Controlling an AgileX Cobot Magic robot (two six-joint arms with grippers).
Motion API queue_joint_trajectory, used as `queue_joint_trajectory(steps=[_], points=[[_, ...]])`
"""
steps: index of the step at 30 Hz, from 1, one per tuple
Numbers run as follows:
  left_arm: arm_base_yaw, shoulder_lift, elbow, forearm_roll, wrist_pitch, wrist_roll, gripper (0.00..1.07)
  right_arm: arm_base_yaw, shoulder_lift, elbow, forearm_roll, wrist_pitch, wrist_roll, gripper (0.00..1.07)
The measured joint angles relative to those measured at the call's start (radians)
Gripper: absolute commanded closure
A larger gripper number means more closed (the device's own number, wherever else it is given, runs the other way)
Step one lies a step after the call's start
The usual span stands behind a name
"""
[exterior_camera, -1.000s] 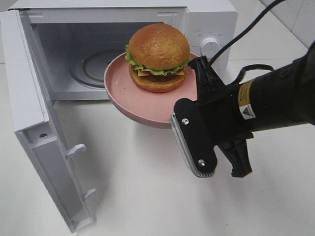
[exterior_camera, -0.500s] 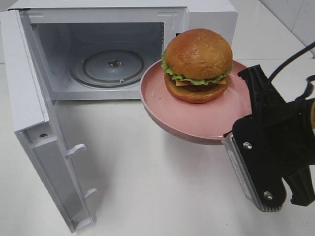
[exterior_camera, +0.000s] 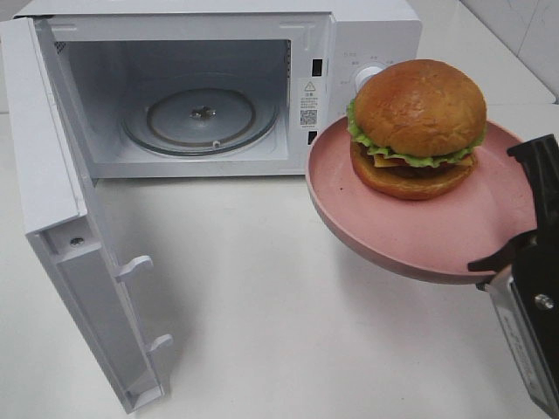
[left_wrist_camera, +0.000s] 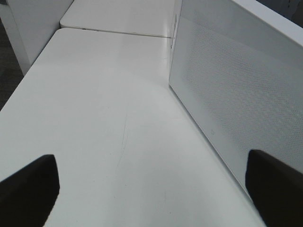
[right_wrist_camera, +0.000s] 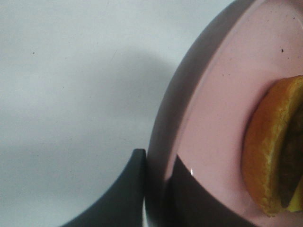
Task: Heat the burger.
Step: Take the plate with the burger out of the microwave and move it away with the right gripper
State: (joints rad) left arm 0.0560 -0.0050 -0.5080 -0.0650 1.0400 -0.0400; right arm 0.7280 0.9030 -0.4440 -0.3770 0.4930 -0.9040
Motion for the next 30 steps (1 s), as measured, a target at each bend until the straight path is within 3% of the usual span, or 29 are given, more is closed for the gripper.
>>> queue_joint_trajectory(steps=[9,18,23,30], points=[[0.000,0.000,0.000,0.000,0.000,0.000,0.06,0.000,-0.160,0.039,0.004,0.137,0.073,1.07],[0.000,0.000,0.000,0.000,0.000,0.000,0.06,0.000,-0.209,0.046,-0.009,0.248,0.160,1.07],[0.000,0.000,0.000,0.000,0.000,0.000,0.06,0.000,-0.209,0.047,-0.121,0.309,0.379,1.07],[0.000,0.000,0.000,0.000,0.000,0.000,0.06,0.000,-0.209,0.047,-0.180,0.383,0.517,1.07]])
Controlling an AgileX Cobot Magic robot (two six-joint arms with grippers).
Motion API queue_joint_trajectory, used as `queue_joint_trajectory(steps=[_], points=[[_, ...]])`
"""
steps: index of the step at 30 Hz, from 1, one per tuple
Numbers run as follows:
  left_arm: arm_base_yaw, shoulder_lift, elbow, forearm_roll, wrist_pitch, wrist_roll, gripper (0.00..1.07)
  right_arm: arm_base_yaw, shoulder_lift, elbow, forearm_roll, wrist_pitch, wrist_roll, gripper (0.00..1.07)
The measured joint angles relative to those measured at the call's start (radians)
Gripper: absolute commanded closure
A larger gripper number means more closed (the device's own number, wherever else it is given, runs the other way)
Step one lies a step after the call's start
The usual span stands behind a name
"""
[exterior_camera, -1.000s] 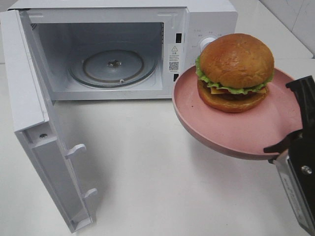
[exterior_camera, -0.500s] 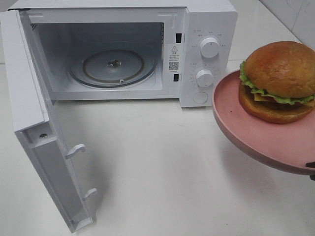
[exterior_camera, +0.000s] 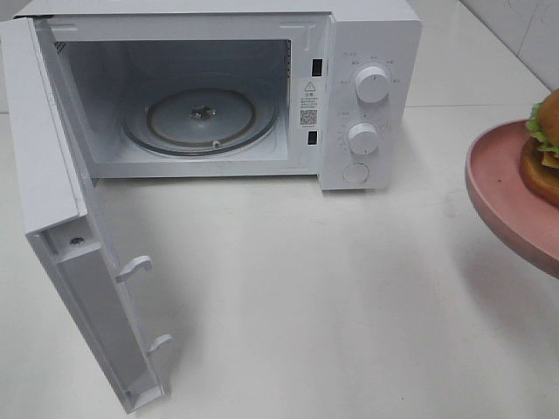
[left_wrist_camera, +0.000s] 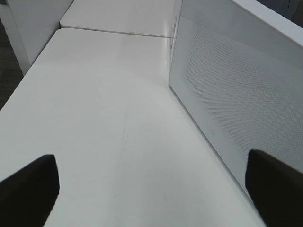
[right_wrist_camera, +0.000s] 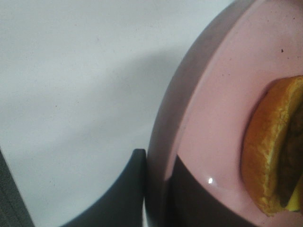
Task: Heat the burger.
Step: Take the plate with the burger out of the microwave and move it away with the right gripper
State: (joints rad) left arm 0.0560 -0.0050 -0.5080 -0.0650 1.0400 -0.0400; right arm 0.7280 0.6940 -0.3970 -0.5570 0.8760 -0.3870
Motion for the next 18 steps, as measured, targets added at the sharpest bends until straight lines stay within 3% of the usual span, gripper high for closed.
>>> queue_joint_trajectory(steps=[18], points=[[0.000,0.000,0.000,0.000,0.000,0.000,0.06,0.000,0.047,0.055,-0.146,0.086,0.429,1.07]])
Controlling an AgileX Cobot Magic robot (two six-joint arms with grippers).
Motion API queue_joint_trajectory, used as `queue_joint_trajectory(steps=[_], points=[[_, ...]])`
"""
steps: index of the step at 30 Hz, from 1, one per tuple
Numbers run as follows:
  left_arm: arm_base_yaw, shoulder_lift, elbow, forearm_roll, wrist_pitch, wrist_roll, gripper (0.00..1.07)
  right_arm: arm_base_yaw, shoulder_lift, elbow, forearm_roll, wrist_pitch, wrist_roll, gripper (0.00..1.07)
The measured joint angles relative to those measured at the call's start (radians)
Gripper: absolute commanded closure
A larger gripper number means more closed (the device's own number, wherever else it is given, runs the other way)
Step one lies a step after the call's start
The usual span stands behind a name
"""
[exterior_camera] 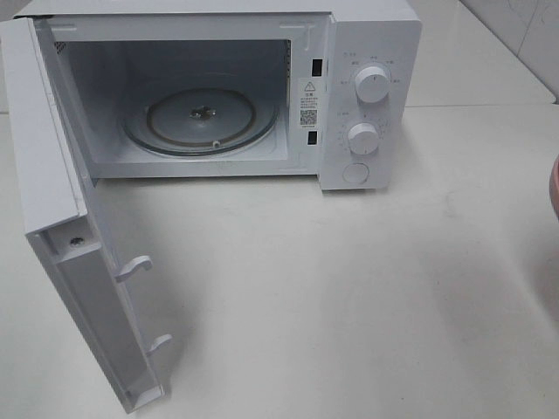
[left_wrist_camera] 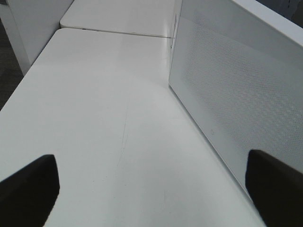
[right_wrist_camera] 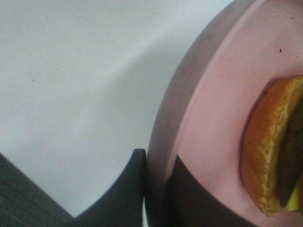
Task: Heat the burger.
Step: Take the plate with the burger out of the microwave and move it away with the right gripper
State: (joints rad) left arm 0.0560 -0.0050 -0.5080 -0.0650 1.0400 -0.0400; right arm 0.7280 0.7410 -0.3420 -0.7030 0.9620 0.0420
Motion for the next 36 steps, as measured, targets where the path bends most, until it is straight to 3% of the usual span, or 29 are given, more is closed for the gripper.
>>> queue_joint_trajectory(steps=[5,15,36], points=[[0.000,0.000,0.000,0.000,0.000,0.000,0.06,0.000,0.025,0.000,-0.064,0.018,0.225,1.07],[0.000,0.000,0.000,0.000,0.000,0.000,0.06,0.000,0.165,-0.003,-0.081,0.009,0.418,1.07],[0.000,0.000,0.000,0.000,0.000,0.000,0.06,0.000,0.611,-0.128,-0.124,-0.024,0.849,1.07]])
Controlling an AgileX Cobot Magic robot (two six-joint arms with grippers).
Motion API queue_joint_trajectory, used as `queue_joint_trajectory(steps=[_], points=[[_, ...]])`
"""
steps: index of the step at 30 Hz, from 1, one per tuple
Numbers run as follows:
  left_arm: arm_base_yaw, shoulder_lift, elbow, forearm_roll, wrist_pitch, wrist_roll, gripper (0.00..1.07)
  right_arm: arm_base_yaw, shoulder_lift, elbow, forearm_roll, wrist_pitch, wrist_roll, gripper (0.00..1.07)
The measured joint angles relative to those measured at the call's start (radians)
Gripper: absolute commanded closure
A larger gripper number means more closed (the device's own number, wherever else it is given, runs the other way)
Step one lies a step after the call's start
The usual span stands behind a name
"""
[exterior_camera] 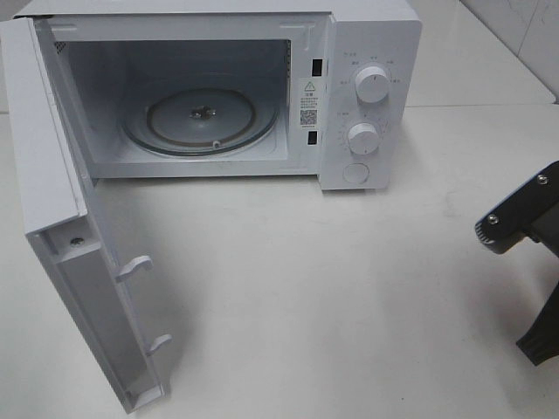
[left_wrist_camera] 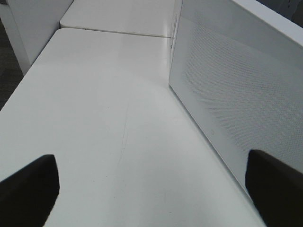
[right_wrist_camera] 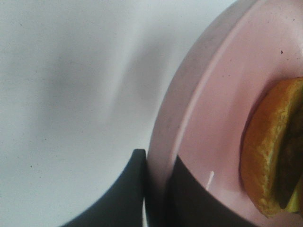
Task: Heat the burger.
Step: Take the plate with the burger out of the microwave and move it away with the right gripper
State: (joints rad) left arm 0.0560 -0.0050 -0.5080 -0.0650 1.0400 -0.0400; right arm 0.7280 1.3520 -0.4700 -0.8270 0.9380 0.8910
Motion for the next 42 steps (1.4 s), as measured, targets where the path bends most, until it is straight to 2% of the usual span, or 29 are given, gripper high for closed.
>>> queue_joint_trajectory(steps=[8,18,32,35,37,40,41,42], points=[[0.000,0.000,0.000,0.000,0.000,0.000,0.06,-0.019,0.136,-0.047,-0.015,-0.046,0.074,1.06],[0.000,0.000,0.000,0.000,0.000,0.000,0.06,-0.145,0.279,-0.055,-0.101,-0.165,0.162,1.05],[0.000,0.000,0.000,0.000,0.000,0.000,0.06,-0.241,0.398,-0.060,-0.203,-0.254,0.275,1.01],[0.000,0.000,0.000,0.000,0.000,0.000,0.06,-0.251,0.421,-0.073,-0.214,-0.254,0.316,0.98],[0.000,0.000,0.000,0.000,0.000,0.000,0.06,-0.255,0.440,-0.077,-0.226,-0.234,0.326,0.87],[0.000,0.000,0.000,0.000,0.000,0.000,0.06,-0.255,0.441,-0.077,-0.228,-0.227,0.326,0.82],[0.000,0.000,0.000,0.000,0.000,0.000,0.06,-0.255,0.441,-0.077,-0.230,-0.218,0.318,0.71],[0.000,0.000,0.000,0.000,0.000,0.000,0.06,-0.255,0.438,-0.077,-0.221,-0.213,0.303,0.67]])
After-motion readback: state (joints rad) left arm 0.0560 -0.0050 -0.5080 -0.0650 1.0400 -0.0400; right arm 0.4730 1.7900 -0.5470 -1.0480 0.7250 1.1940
